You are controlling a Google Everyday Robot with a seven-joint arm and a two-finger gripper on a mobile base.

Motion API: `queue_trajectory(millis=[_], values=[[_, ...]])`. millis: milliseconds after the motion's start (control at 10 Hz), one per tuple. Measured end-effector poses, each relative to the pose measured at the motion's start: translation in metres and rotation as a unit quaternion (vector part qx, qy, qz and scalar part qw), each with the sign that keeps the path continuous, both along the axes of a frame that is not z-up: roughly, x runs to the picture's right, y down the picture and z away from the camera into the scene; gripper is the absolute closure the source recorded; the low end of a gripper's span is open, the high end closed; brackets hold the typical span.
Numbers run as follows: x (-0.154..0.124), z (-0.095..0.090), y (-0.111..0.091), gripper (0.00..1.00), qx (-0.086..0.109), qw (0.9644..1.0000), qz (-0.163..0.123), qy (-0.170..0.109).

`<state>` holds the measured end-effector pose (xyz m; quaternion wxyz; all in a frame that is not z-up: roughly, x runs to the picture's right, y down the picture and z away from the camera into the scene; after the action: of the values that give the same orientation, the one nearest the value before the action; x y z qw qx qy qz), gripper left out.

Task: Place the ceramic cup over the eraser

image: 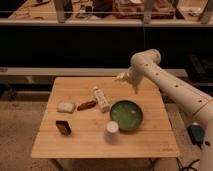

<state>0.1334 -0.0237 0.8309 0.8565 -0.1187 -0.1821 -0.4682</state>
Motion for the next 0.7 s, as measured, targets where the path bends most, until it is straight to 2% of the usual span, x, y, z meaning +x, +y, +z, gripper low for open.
queue_trajectory(millis=[200,400,700], values=[[-0.005,-0.015,0.014,0.2,-0.006,0.9999,-0.013,-0.006],[-0.016,-0.045,0.053,0.2,-0.027,0.9985,-0.046,-0.01],[-0.037,-0.089,0.131,0.2,-0.058,0.9928,-0.104,-0.012]])
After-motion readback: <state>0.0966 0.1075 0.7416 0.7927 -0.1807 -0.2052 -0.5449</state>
